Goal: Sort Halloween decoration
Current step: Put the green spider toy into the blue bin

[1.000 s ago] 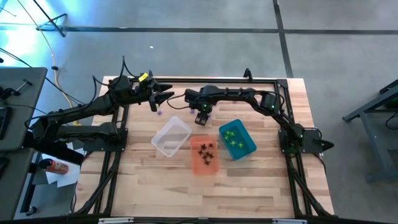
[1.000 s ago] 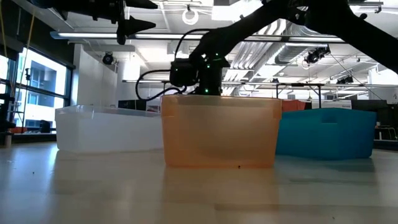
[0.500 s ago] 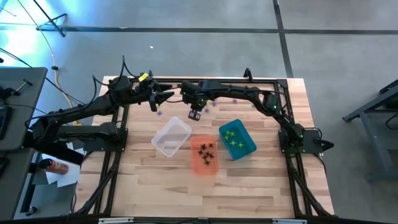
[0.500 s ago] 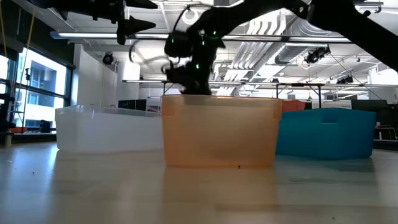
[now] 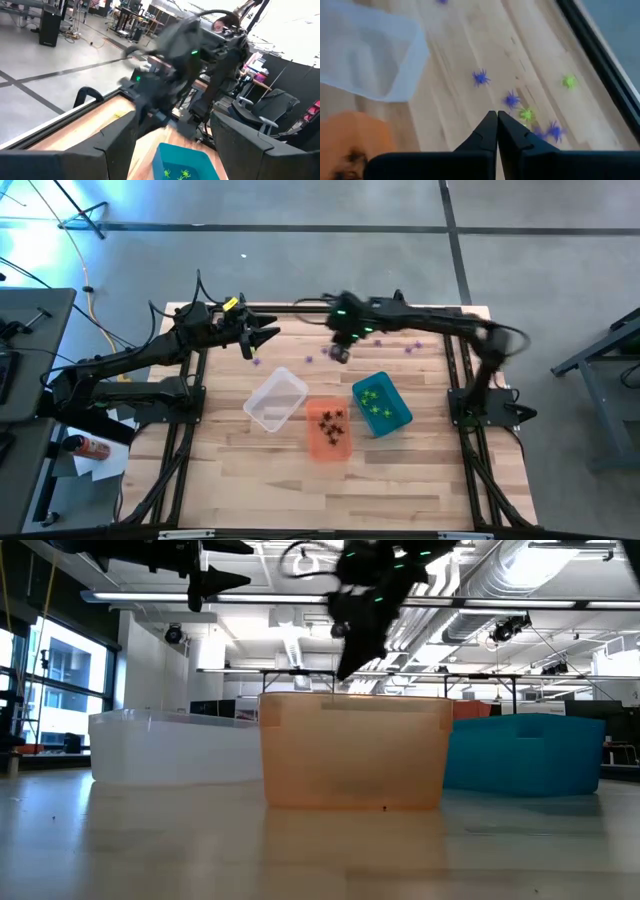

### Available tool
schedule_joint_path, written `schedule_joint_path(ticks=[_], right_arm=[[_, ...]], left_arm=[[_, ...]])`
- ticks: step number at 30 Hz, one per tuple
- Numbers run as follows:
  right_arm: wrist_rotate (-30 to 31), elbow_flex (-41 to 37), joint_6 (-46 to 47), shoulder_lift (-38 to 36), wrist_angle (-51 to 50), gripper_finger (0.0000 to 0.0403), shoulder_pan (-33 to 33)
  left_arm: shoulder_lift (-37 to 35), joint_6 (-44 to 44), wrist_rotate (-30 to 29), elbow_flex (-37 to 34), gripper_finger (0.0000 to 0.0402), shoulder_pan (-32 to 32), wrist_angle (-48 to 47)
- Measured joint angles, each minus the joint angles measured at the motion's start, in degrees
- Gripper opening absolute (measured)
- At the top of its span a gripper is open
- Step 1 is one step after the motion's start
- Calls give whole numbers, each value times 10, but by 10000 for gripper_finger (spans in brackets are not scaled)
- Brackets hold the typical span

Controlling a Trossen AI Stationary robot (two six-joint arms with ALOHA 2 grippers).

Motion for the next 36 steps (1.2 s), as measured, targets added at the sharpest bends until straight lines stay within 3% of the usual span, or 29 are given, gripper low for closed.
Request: schedule_joint_path(ticks=[7, 14, 18, 36], right_arm=[[-28, -294, 121, -263, 203, 0, 38], [-30, -422, 142, -427, 349, 0, 97], [-29, -451, 148, -454, 397, 0, 103], [-67, -454, 162, -455, 408, 0, 103]], left_arm=[[0, 0, -8, 0, 236, 0, 11], [0, -10, -16, 0, 236, 0, 60], [0, -10, -16, 0, 236, 0, 59], [0, -14, -14, 0, 236, 0, 37]])
